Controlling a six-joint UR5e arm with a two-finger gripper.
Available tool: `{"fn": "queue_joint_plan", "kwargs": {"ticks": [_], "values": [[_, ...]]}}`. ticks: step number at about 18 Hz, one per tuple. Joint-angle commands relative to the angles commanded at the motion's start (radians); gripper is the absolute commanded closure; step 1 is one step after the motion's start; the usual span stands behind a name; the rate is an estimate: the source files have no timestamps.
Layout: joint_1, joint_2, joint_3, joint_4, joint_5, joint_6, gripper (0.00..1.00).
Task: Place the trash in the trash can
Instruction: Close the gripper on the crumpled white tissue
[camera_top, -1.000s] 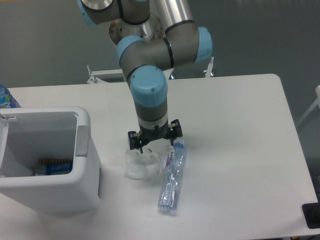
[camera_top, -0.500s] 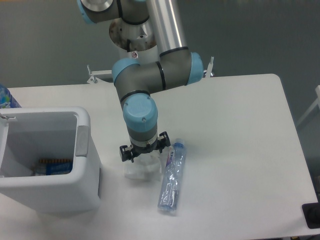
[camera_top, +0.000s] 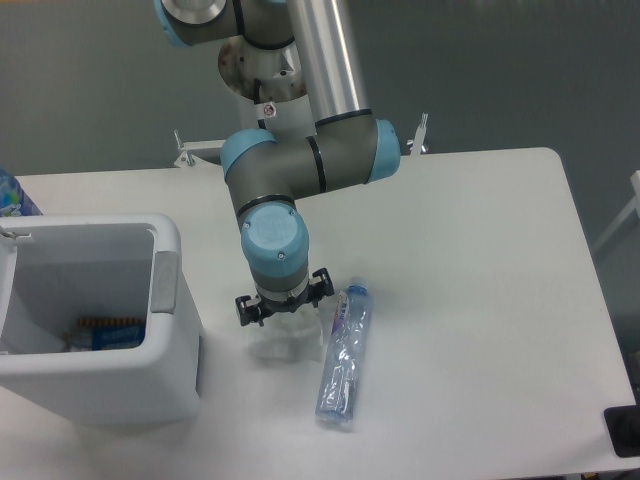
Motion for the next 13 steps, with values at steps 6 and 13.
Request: {"fn": "queue_joint_plan", "kwargs": {"ticks": [6,13], "values": [[0.0,-0.002,-0.003,0.003,0.0,0.0,0.37],[0.0,0.005,0.002,0.002,0.02,0.003,0.67]]}}
